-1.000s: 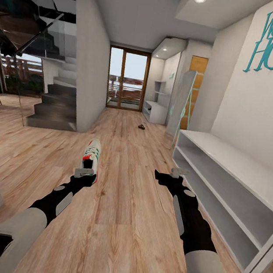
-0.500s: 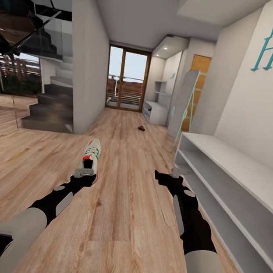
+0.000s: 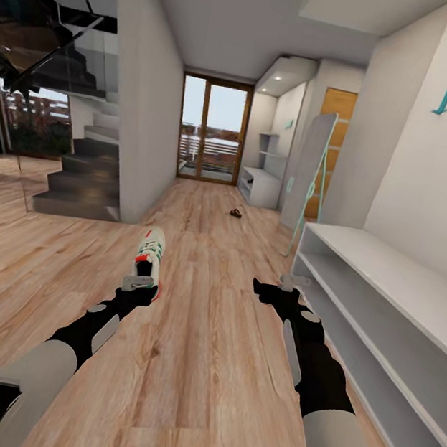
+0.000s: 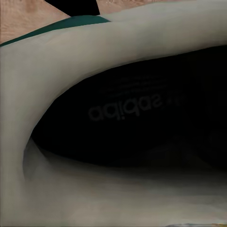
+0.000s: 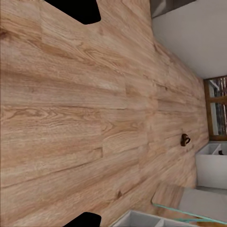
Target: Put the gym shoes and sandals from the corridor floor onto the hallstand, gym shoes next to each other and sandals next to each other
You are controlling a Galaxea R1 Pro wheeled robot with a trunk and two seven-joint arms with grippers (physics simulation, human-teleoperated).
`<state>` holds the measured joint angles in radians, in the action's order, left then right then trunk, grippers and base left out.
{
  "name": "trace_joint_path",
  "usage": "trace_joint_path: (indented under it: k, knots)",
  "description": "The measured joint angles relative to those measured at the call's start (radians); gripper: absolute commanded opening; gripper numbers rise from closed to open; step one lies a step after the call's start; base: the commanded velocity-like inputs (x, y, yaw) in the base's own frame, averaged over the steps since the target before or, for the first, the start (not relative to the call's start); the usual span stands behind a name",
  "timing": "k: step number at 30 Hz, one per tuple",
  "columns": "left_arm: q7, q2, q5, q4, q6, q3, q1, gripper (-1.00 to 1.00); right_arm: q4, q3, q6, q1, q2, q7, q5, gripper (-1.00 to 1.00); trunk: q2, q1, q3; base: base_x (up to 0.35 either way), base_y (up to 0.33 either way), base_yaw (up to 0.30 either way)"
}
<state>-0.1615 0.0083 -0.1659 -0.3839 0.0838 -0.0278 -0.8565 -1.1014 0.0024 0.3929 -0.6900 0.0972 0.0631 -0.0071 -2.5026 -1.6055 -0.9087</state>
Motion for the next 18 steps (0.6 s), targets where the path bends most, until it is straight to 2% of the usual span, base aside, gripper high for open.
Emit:
trace_joint_path:
  k: [9,18]
  knots:
    - [0.0,0.0,0.0,0.001,0.001,0.0,0.0,-1.0,0.0,-0.002,0.0,0.0,0.0,-0.001,0.0,1.0,0.0,0.0,0.0,0.346,-0.125,0.253]
    - [0.0,0.0,0.0,0.001,0.001,0.0,0.0,-1.0,0.0,-0.003,0.0,0.0,-0.001,0.0,0.0,1.0,0.0,0.0,0.0,0.346,-0.129,0.041]
